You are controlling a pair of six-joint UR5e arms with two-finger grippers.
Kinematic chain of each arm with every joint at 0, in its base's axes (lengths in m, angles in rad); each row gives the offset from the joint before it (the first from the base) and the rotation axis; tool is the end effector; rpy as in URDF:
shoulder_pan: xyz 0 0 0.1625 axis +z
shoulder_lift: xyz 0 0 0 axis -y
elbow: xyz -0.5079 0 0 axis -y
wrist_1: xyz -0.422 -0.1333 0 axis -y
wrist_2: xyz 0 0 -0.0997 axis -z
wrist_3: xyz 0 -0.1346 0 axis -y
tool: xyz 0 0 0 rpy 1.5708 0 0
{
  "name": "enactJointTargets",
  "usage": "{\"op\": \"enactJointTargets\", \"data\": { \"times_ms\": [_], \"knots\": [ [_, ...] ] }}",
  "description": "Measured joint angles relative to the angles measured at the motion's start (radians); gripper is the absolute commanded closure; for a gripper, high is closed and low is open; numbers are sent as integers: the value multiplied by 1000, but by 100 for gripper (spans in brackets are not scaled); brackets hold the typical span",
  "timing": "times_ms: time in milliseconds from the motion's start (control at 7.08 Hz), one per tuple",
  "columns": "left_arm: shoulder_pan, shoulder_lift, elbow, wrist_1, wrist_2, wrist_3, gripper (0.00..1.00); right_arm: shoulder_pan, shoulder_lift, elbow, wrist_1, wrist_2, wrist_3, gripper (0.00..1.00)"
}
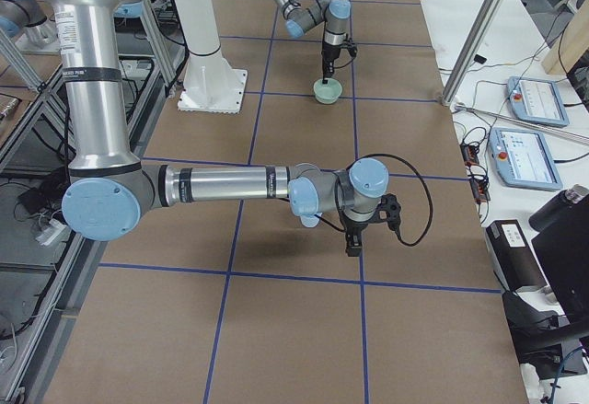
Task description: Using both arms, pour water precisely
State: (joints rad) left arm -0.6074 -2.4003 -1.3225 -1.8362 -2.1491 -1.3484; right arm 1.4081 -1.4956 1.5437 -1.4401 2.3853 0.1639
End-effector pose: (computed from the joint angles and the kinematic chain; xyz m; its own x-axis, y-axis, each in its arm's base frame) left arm 0.6867 -0.5500 0.2738 0.5619 -0.1656 -0.8105 0.0183 0.9820 -0.1880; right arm -0.0581 -0.5724 0.7218 0.6734 -0.0772 0.7352 0.0502 0.9970 0.0587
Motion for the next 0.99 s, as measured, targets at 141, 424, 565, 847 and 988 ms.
{"op": "enactJointTargets", "data": {
  "times_ms": [141, 424, 565, 847, 988],
  "knots": [
    [-1, 1, -1, 0, 0, 0, 33, -1, 0, 0, 1, 0, -3, 0],
    [-11, 2, -22, 2, -4, -2, 26, -4, -6, 2, 28, 2, -5, 0],
    [-24, 18, -62, 9, -8, -5, 26, -12, -30, 2, 105, 1, -3, 0],
    [-38, 95, -158, 16, -10, -7, 26, -35, -130, 2, 374, -7, 35, 1],
    [-41, 115, -180, 16, -10, -8, 26, -51, -176, 1, 508, -1, 95, 0]
  ]
}}
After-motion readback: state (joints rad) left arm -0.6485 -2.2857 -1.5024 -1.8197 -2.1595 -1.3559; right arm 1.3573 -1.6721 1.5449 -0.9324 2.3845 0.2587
